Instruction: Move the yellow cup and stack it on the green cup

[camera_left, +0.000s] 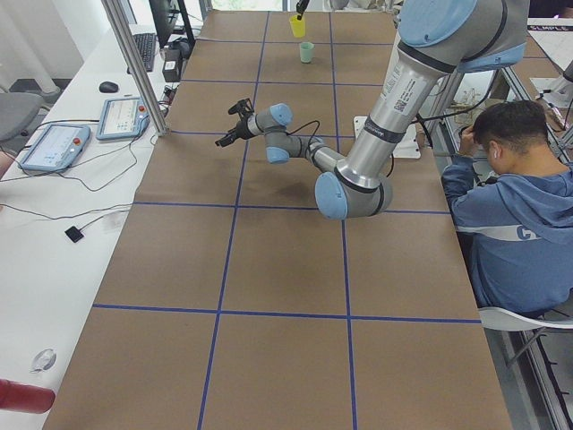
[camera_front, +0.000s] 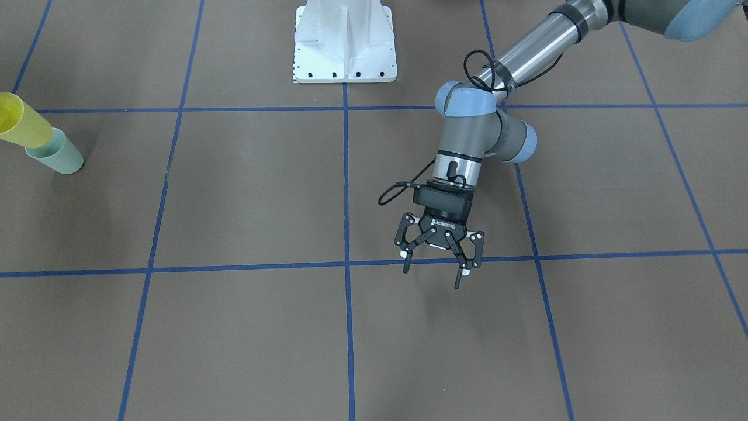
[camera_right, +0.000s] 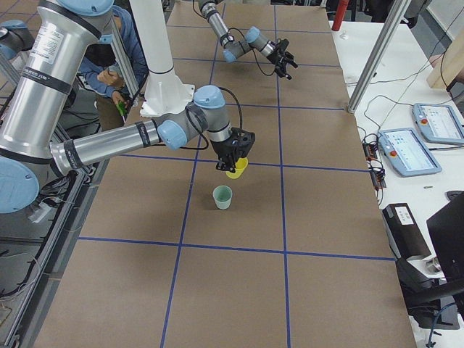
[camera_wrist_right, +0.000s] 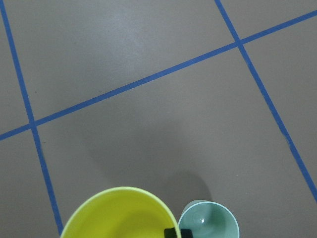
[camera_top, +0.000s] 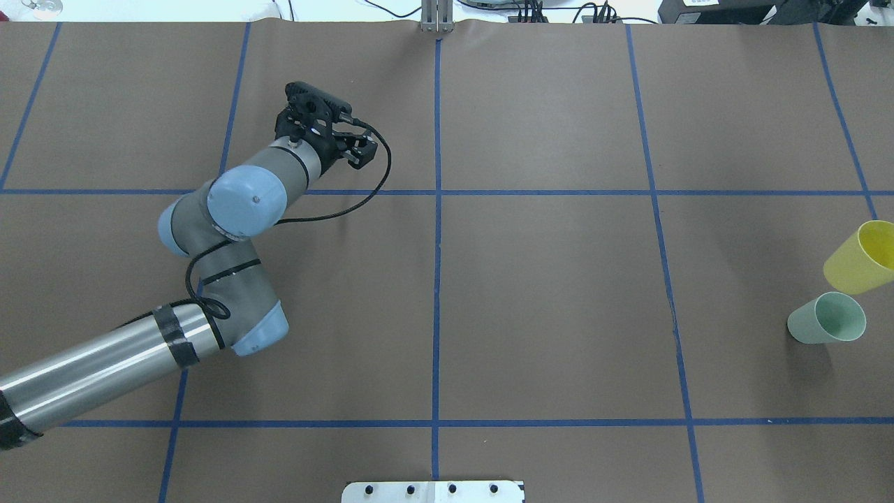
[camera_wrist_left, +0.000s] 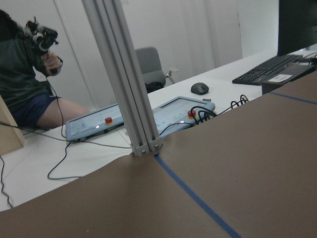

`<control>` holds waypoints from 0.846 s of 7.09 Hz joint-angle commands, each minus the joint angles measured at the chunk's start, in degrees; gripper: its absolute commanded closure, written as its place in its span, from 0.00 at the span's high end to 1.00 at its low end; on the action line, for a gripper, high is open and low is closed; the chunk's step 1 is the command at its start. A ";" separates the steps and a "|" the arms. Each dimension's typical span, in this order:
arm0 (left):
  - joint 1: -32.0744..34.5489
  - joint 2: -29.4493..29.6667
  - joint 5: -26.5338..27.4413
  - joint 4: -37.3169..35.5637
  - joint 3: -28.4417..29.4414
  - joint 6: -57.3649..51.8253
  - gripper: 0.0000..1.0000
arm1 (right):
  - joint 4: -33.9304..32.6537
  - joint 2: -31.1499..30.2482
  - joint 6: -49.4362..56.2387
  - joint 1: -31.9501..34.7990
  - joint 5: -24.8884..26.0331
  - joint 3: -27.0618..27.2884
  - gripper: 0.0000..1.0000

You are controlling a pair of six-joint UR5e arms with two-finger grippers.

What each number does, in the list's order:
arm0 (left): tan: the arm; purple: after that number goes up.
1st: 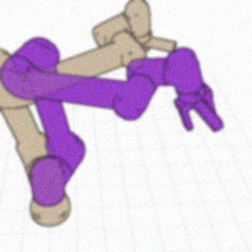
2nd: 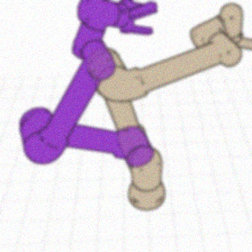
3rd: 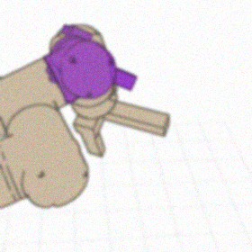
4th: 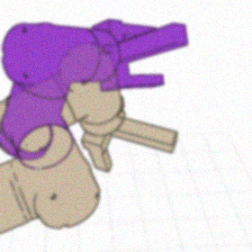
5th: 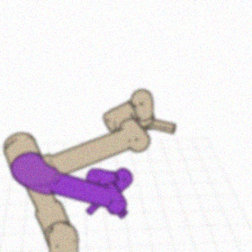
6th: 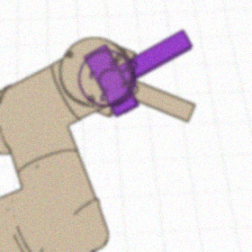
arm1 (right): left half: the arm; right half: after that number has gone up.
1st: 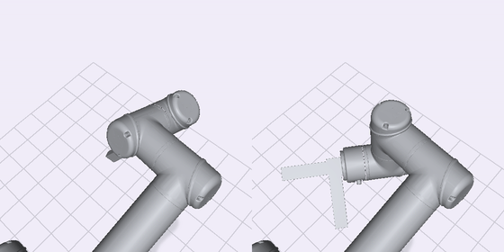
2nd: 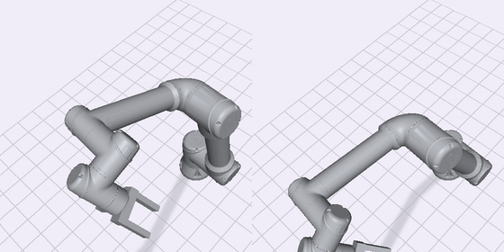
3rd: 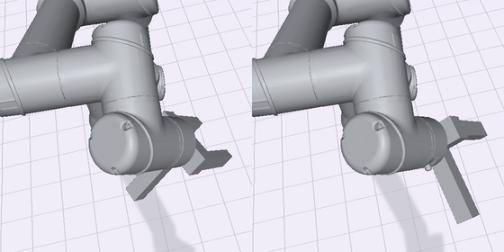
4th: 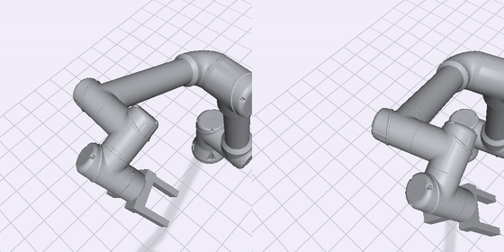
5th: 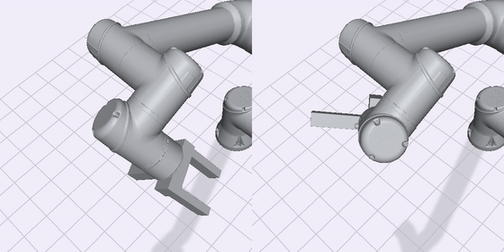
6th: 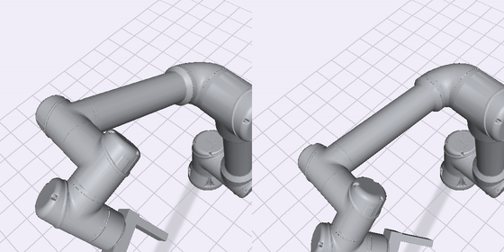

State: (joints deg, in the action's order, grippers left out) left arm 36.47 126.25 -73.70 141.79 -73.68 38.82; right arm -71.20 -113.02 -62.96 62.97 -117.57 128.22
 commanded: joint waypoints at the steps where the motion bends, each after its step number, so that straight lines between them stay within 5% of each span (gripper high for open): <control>1: 5.18 -0.39 -11.45 -7.31 -0.23 4.24 0.99 | 13.63 -3.77 0.12 -0.56 0.24 -5.75 0.00; 4: 5.10 -0.39 -11.99 -7.58 -0.49 7.06 0.99 | 25.90 -6.42 0.03 -4.51 0.24 -11.31 0.00; 6: 5.10 -0.48 -11.99 -7.58 -1.11 8.89 0.99 | 28.30 -8.35 0.03 -6.36 0.15 -11.41 0.00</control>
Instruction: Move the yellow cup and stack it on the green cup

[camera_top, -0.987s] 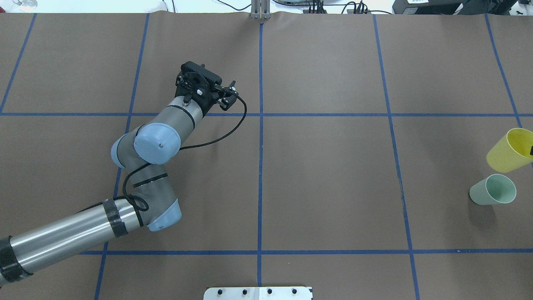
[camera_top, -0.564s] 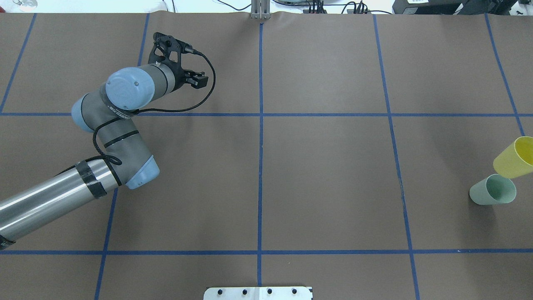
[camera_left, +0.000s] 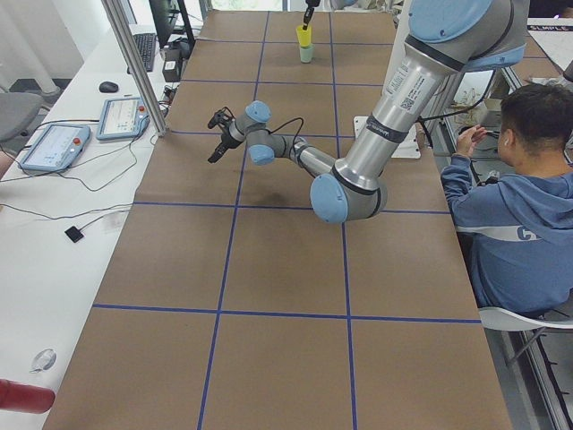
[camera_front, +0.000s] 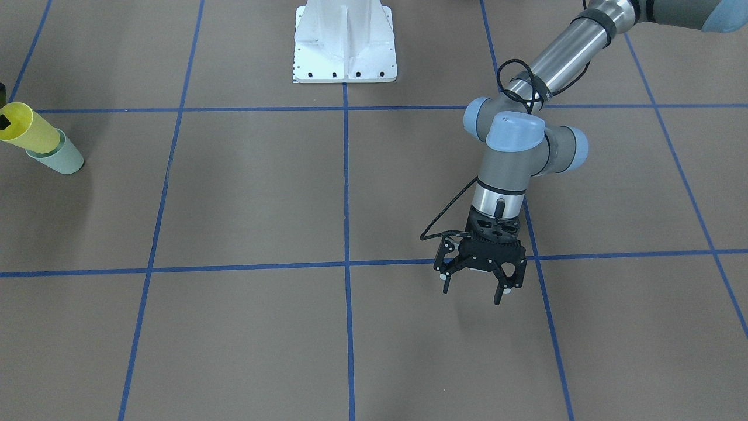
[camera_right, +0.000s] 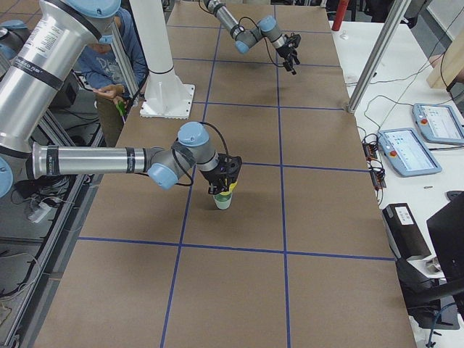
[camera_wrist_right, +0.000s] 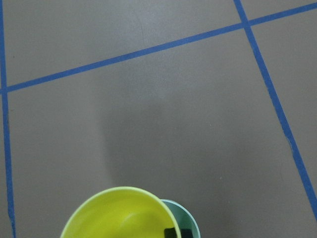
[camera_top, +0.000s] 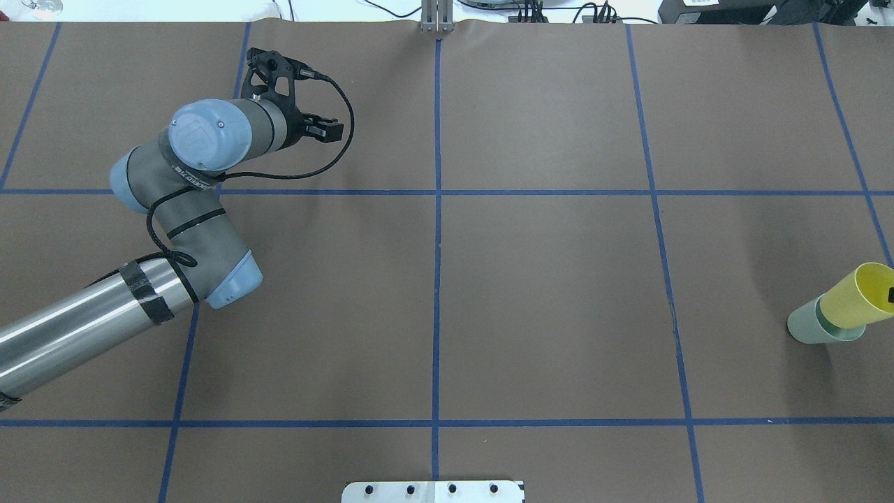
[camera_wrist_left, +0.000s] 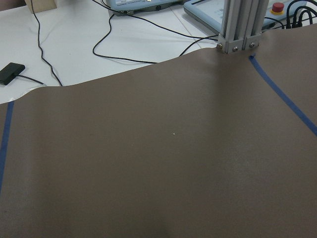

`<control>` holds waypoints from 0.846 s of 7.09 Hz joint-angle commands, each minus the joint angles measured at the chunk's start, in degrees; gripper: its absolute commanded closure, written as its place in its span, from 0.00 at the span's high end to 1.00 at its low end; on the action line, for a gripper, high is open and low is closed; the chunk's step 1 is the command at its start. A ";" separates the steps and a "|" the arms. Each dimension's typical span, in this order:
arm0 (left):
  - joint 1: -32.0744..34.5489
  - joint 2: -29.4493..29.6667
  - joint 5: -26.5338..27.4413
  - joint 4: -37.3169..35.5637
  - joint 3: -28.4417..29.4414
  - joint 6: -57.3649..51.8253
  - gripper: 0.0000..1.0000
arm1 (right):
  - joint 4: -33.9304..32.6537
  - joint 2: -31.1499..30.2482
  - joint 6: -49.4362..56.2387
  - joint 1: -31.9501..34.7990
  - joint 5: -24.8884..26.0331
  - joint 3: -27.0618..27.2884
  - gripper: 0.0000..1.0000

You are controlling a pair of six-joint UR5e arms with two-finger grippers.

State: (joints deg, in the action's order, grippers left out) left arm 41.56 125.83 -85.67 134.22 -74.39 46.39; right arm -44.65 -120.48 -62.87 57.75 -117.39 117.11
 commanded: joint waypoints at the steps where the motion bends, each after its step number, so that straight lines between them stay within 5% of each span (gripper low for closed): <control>1: 0.01 -0.06 -0.03 -0.01 -0.76 1.42 0.99 | 1.76 -0.90 0.12 -1.23 0.14 -0.65 0.00; 6: 0.01 -0.15 -0.03 -0.01 -1.63 1.68 0.99 | 1.76 -1.43 0.56 -1.23 2.43 -1.44 0.00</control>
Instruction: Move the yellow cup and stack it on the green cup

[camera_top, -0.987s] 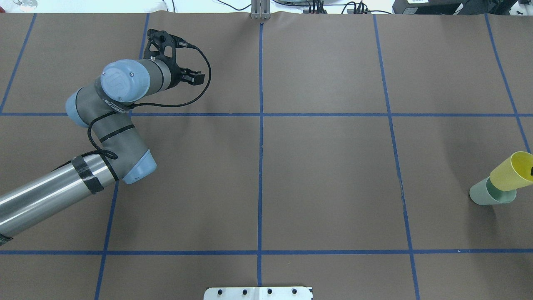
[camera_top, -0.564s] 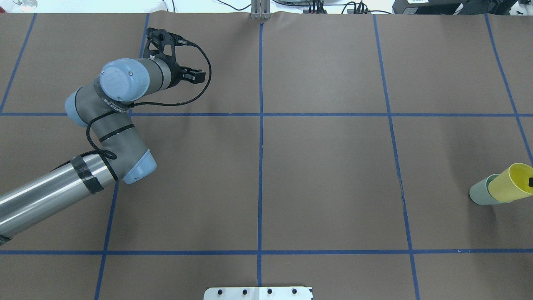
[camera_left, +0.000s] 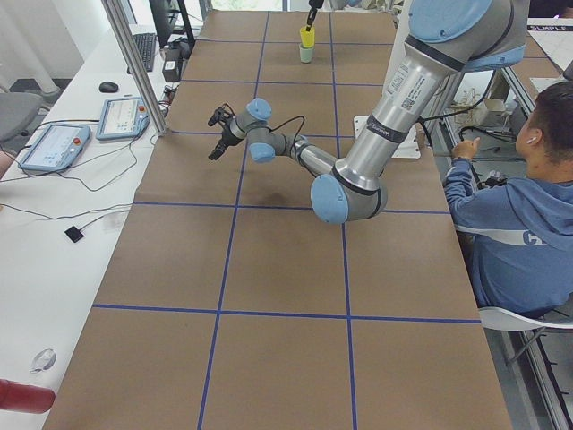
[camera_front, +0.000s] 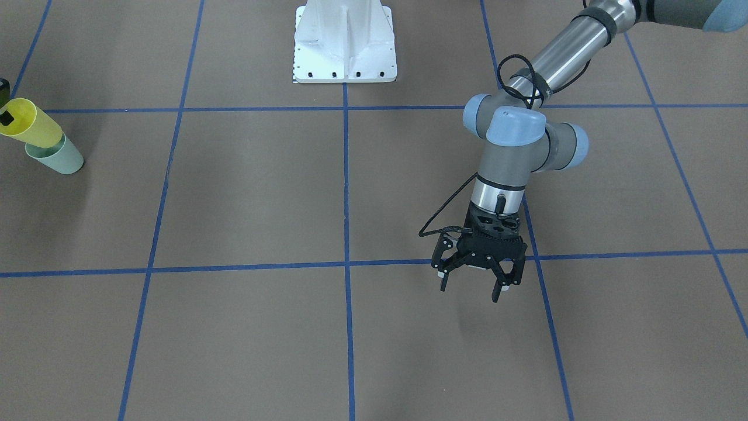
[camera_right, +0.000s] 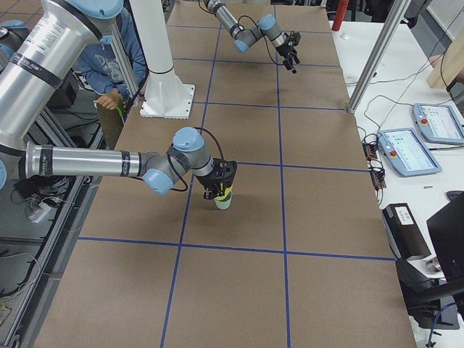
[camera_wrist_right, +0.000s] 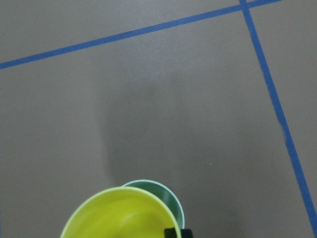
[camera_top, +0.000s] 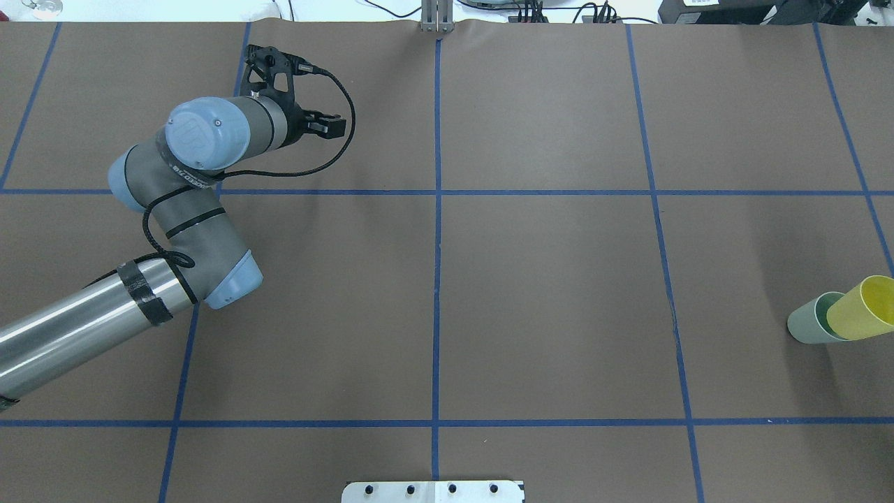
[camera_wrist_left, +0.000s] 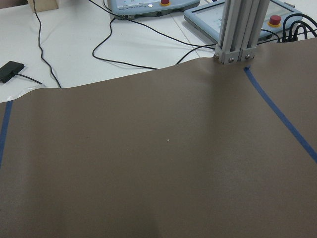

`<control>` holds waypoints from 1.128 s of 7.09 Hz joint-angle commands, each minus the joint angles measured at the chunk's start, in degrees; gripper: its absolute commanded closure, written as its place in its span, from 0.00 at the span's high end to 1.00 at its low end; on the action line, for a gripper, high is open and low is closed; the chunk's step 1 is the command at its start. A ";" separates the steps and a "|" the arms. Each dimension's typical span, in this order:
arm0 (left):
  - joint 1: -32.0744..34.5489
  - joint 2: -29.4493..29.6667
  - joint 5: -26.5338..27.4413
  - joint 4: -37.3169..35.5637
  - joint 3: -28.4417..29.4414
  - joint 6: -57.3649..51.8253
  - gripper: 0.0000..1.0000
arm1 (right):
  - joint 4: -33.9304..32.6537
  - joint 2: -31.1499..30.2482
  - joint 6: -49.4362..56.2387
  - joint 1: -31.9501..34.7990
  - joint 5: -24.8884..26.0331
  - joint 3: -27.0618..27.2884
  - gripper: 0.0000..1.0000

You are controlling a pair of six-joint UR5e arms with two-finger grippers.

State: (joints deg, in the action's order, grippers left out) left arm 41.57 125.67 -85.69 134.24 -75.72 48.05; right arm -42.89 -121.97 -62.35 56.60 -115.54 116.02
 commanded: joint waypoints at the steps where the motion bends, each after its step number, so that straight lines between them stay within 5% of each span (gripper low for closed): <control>1: 0.00 -0.08 0.00 -0.04 -0.30 0.03 0.99 | 0.00 0.42 0.04 -0.17 0.57 -0.53 0.00; 5: 0.00 -0.08 0.00 -0.04 -1.36 0.99 0.99 | 0.00 1.21 -0.05 -0.44 0.49 -1.23 0.00; 6: 0.09 -0.16 0.00 -0.04 -1.88 0.99 0.99 | 0.00 1.30 -0.05 -0.44 0.49 -1.23 0.59; 7: 0.09 -0.16 0.00 -0.04 -1.97 1.08 0.99 | 0.00 1.39 -0.14 -0.44 0.40 -1.49 1.00; 8: 0.09 -1.12 -0.17 -0.04 -2.15 1.08 0.99 | 0.00 2.00 -0.14 -0.44 0.22 -1.50 1.00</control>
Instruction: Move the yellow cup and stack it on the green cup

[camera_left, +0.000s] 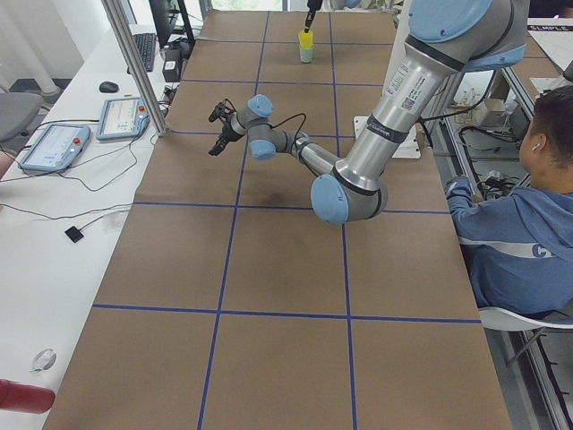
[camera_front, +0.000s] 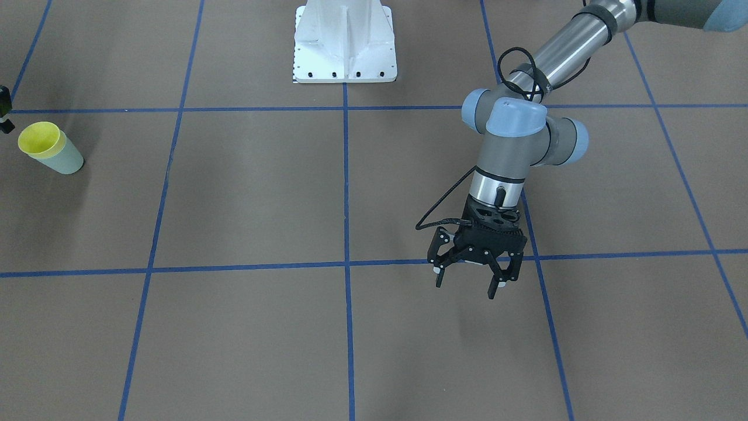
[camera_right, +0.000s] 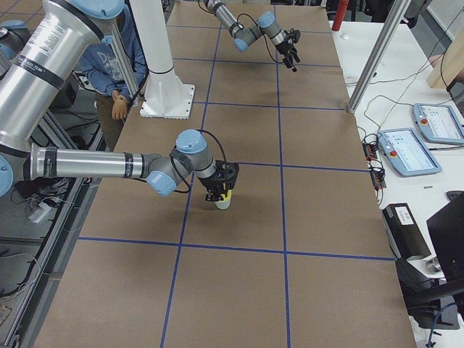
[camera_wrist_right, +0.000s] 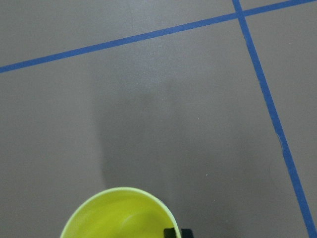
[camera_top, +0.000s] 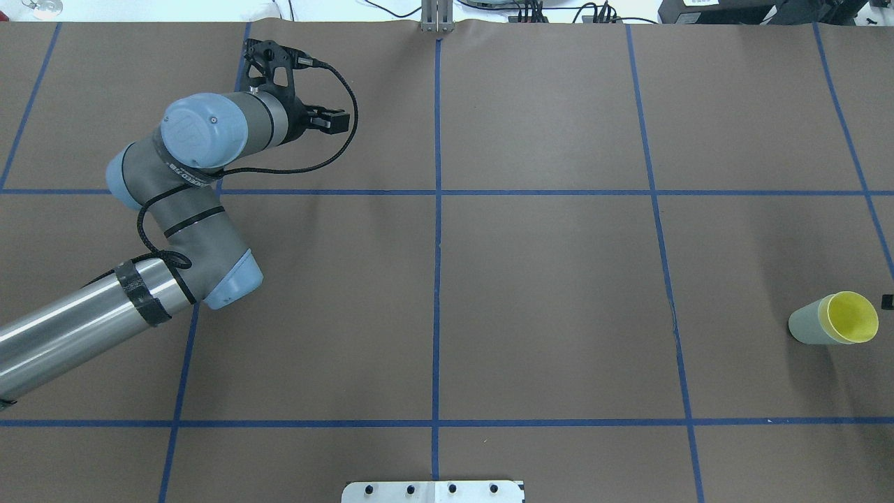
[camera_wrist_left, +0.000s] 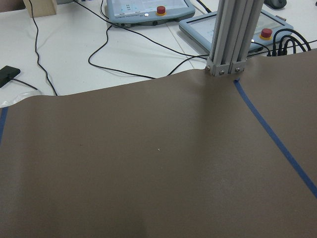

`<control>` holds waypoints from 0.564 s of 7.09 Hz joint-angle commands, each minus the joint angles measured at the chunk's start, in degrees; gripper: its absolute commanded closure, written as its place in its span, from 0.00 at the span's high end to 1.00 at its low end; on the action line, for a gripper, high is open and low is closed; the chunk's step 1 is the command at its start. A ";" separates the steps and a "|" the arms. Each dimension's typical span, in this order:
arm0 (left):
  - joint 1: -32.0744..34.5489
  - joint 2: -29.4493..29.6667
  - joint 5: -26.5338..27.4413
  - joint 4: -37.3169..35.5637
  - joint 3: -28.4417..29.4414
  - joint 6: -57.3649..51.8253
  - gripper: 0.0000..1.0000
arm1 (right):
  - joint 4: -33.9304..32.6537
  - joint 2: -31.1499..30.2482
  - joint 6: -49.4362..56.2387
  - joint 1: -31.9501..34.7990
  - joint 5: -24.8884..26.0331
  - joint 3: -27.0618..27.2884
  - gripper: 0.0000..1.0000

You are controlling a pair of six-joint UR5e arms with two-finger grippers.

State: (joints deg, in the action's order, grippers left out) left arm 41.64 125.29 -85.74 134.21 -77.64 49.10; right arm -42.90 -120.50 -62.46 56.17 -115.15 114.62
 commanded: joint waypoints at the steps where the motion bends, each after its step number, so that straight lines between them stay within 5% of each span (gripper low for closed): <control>1: 0.89 -1.88 -1.53 -0.17 -0.92 0.12 0.99 | 0.27 1.14 -0.29 0.34 -0.51 0.08 1.00; 4: 10.26 -9.95 -13.10 -14.21 -7.34 -2.85 0.99 | -0.25 6.39 -0.21 3.23 -0.69 -0.62 1.00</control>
State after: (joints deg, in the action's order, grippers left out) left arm 47.69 118.18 -93.72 124.75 -83.67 48.02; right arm -42.53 -116.84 -62.97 57.59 -115.60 114.43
